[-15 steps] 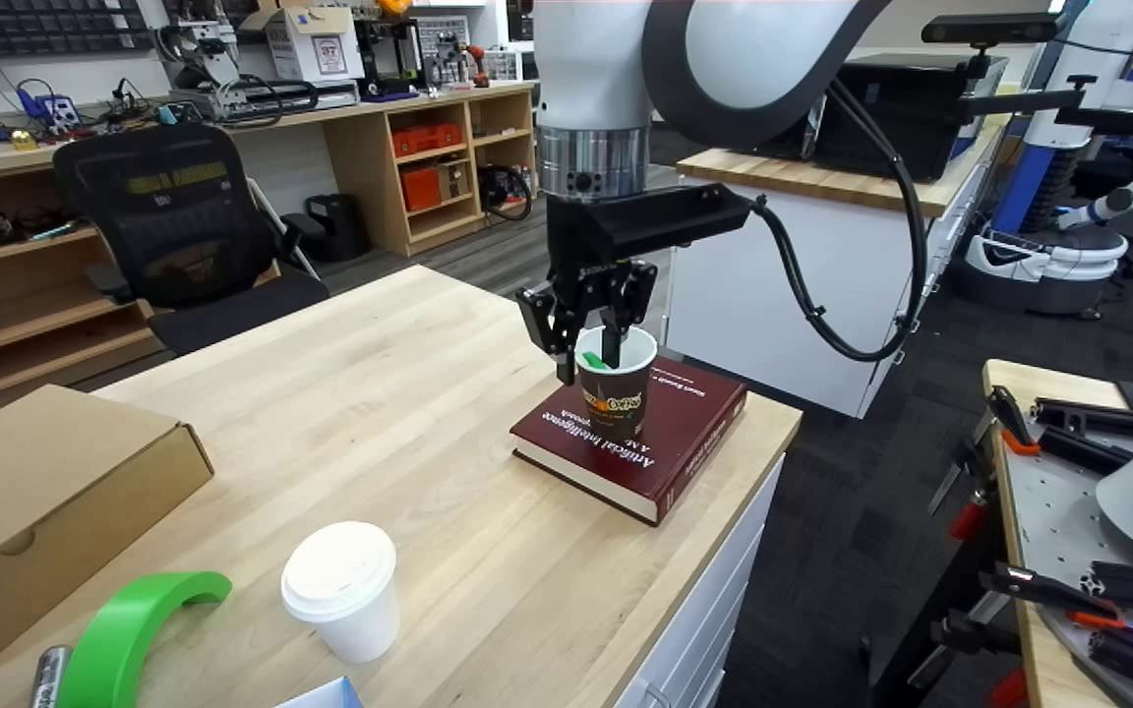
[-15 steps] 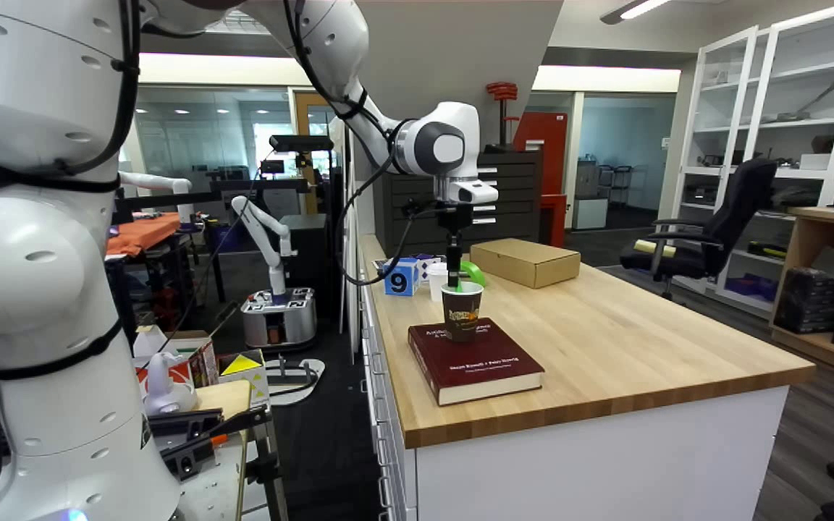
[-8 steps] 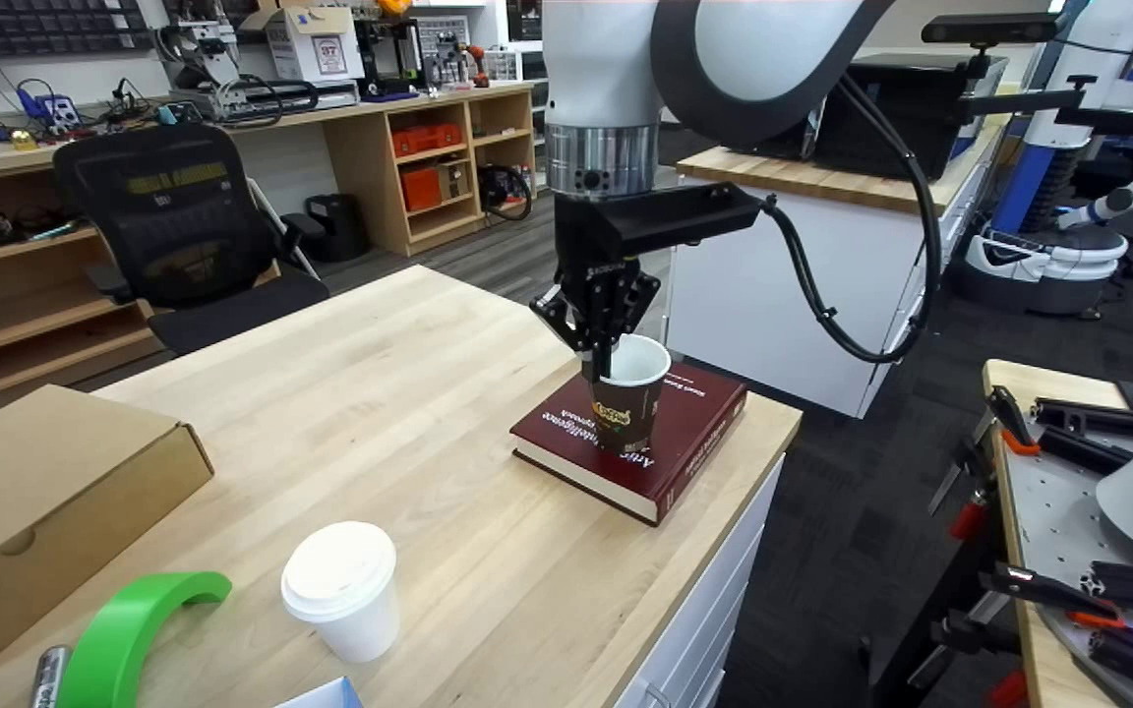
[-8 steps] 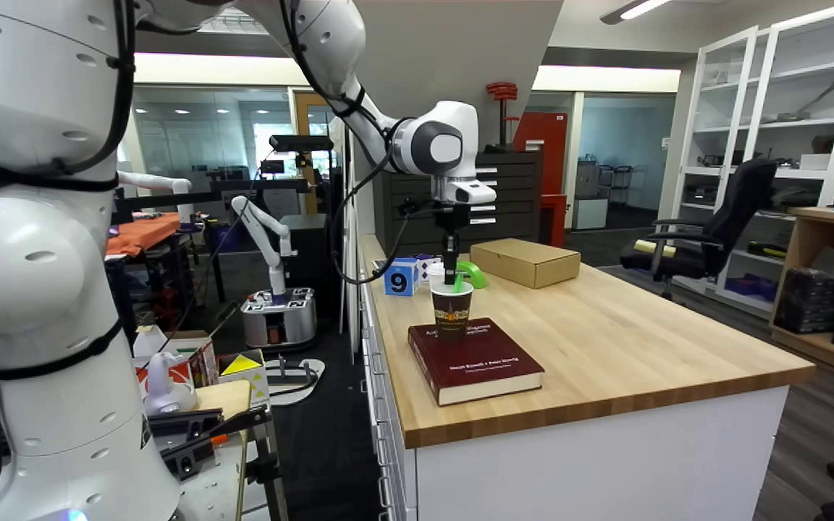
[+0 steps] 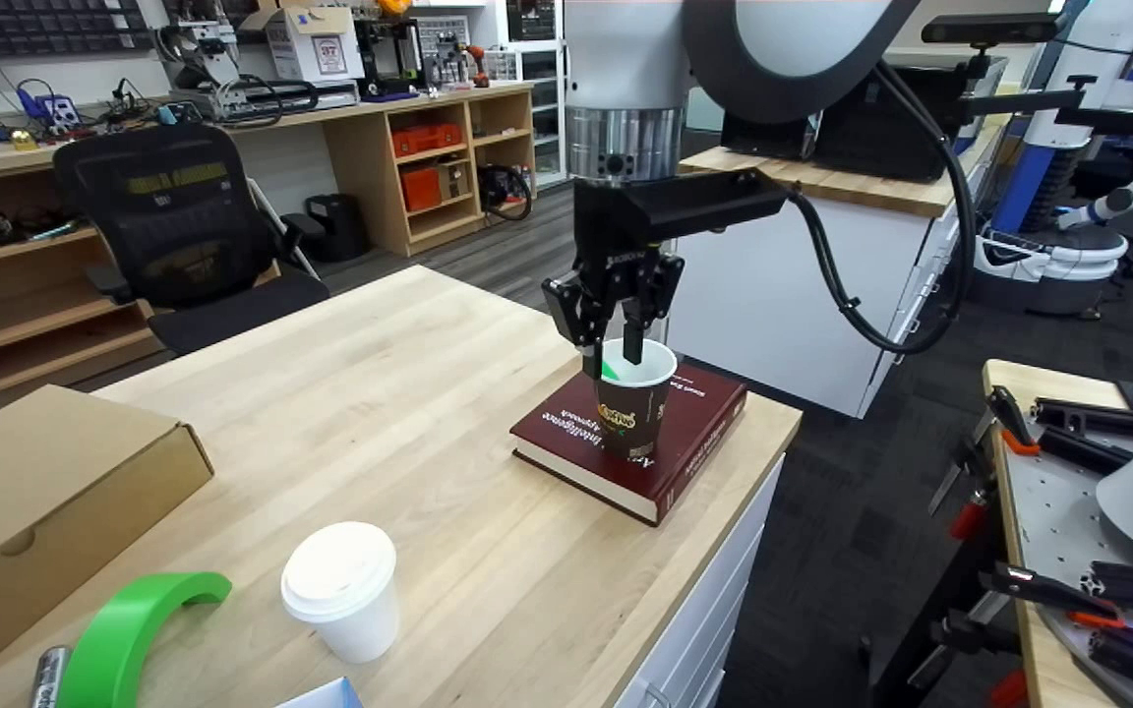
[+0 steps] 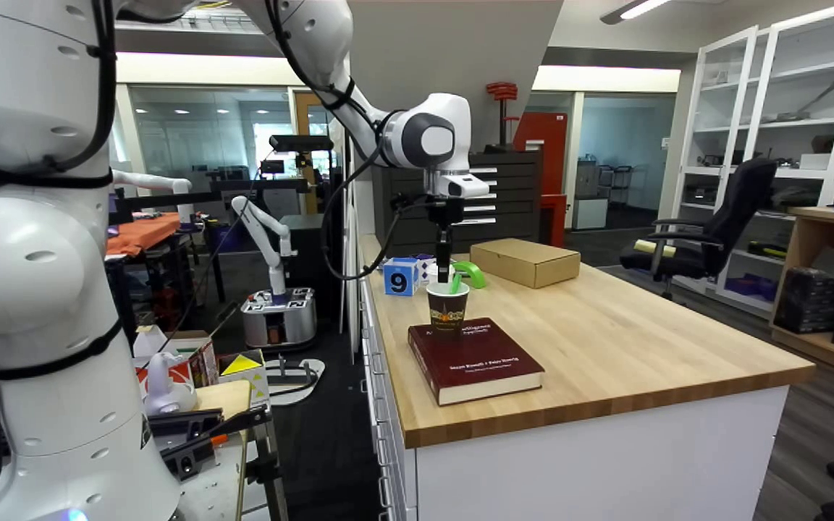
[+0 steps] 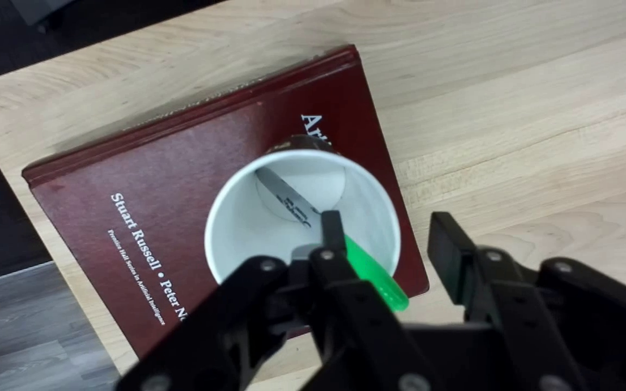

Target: Take the green pen out of the brown coffee cup

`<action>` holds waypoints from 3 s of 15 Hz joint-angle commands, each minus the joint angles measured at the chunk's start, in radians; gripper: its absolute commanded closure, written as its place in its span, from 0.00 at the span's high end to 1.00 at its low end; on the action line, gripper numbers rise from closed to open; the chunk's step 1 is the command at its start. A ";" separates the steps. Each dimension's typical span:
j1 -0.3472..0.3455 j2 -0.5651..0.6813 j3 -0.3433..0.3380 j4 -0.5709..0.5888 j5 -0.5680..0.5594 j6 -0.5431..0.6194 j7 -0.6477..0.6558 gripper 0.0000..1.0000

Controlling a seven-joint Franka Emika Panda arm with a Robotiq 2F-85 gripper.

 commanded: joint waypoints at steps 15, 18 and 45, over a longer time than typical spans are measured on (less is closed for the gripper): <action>-0.049 0.061 0.000 0.089 0.029 -0.023 -0.148 1.00; -0.047 0.088 0.001 0.124 0.037 -0.032 -0.176 1.00; -0.031 0.083 -0.002 0.134 0.067 -0.103 -0.169 0.27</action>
